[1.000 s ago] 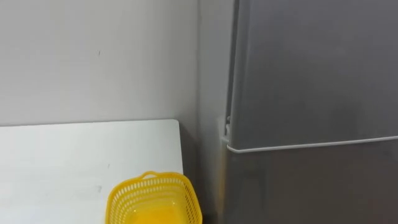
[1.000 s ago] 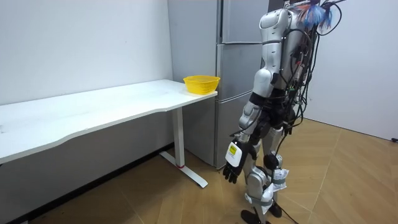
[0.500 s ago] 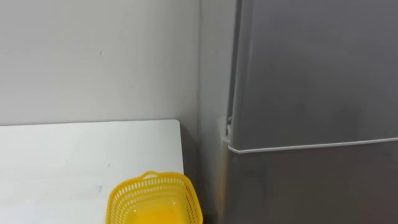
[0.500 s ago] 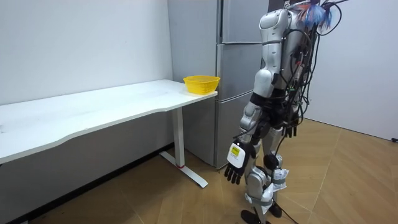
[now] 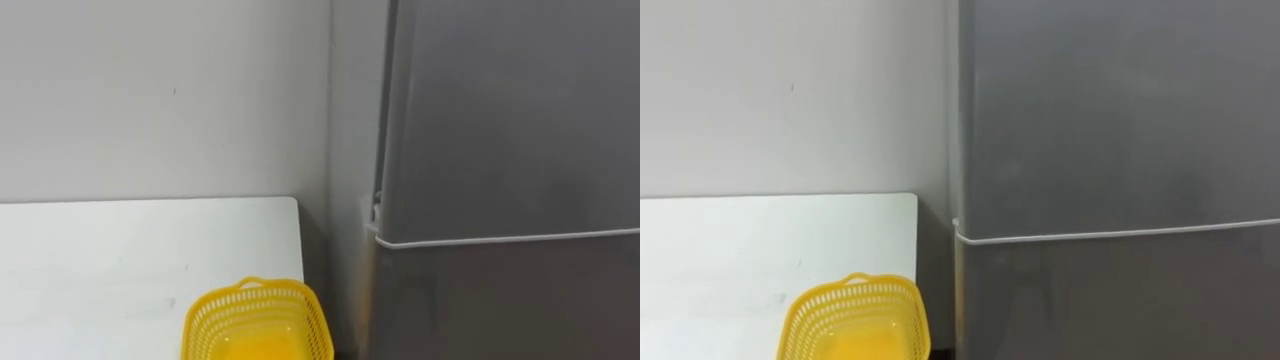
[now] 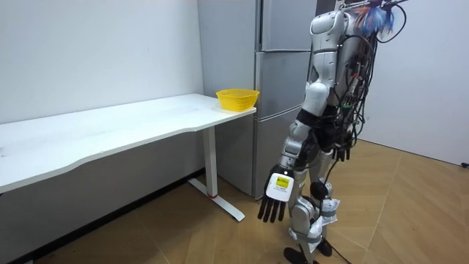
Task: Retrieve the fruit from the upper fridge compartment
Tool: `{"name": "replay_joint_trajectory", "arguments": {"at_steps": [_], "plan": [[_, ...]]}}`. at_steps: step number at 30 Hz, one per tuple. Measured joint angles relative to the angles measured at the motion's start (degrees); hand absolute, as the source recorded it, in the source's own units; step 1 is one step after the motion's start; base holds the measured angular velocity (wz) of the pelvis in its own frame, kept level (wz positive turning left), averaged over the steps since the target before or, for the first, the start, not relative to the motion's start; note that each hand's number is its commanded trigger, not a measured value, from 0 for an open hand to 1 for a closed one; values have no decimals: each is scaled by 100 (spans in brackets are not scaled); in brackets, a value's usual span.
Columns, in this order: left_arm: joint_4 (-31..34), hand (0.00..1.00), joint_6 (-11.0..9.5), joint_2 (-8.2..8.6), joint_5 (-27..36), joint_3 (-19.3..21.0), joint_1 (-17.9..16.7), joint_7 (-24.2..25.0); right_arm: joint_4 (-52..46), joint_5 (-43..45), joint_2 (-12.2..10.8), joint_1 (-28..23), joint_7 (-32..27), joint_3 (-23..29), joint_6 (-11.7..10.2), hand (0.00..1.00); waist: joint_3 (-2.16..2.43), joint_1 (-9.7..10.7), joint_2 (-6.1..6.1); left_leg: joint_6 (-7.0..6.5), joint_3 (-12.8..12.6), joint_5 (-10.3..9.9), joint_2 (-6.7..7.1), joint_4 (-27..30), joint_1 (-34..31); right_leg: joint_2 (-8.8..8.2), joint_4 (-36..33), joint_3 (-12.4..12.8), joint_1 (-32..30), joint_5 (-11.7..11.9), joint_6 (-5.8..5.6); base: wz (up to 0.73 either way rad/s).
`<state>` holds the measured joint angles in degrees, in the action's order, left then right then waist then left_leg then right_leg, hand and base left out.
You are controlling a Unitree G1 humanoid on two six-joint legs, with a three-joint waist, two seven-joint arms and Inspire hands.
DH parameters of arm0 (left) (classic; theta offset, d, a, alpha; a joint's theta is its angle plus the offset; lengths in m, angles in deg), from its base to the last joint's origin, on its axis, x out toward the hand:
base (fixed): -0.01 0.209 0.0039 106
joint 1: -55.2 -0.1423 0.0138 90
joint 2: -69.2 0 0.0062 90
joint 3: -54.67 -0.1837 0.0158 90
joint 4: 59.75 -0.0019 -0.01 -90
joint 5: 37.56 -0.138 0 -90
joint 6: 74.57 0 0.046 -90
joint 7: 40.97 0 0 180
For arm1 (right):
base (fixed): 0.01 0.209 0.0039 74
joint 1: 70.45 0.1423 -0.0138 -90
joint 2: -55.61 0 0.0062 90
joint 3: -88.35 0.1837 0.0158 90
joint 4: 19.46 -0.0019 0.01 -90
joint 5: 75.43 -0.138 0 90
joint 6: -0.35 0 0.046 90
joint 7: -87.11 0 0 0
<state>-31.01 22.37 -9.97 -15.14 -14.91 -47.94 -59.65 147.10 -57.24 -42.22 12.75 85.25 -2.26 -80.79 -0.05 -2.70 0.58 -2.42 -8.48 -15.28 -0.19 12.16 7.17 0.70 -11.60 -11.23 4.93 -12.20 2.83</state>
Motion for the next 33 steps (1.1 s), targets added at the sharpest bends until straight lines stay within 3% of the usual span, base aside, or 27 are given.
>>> {"name": "replay_joint_trajectory", "arguments": {"at_steps": [6, 12, 15, 19, 22, 26, 28, 33], "plan": [[400, 0, -413, -2, 871, 300, 38, -827, -48, -4, 4, -5, -86, 18, -32, 0, 15, -165, -43, -1, 6, -4, 4, -68, 23, -3, -31, -3, -1, -14, 0, 0], [1269, 0, -909, 19, 937, 401, -31, -1773, -53, 6, 5, 2, -129, 20, -274, 0, 31, -235, -56, 0, 11, -2, 5, -87, 30, -3, -37, -15, -4, -14, 0, 0], [1744, 0, -1176, 18, 936, 398, -33, -2302, -53, -22, 4, -4, -216, 16, -423, 0, 68, -229, -94, -2, 84, 0, 23, -75, 7, -14, -17, -96, -4, -14, -1, 8], [2489, 0, -1514, 11, 947, 410, -78, -3022, -329, -46, 25, -141, -255, 10, -476, 0, 85, -265, -114, -2, 87, 2, 26, -54, 18, -11, -14, -57, 0, -14, -2, 0], [3026, 0, -1792, -8, 942, 413, -115, -3374, -431, -164, 26, -166, -255, 17, -589, 0, 85, -270, -123, -3, 91, 3, 27, -55, 31, -9, -18, -48, 8, -15, -3, -1], [3810, 0, -1964, -32, 959, 431, -119, -3791, -438, -192, 32, -190, -336, 14, -701, 0, 80, -265, -137, -4, 86, 2, 30, -57, 34, -11, -92, -8, -33, -29, -4, -4], [4152, 0, -2190, -131, 1124, 430, -63, -3928, -441, -229, 61, -170, -358, -11, -695, 0, 69, -294, -155, -6, 91, 2, 55, -64, 28, -39, -227, 15, -122, -89, 2, -10], [5330, 0, -2313, -222, 1153, 527, -54, -3982, -466, -288, 55, -285, -313, -26, -702, 0, 76, -351, -178, -14, 111, 6, 64, -72, 22, -40, -247, 33, -155, -93, 5, -4]]}}
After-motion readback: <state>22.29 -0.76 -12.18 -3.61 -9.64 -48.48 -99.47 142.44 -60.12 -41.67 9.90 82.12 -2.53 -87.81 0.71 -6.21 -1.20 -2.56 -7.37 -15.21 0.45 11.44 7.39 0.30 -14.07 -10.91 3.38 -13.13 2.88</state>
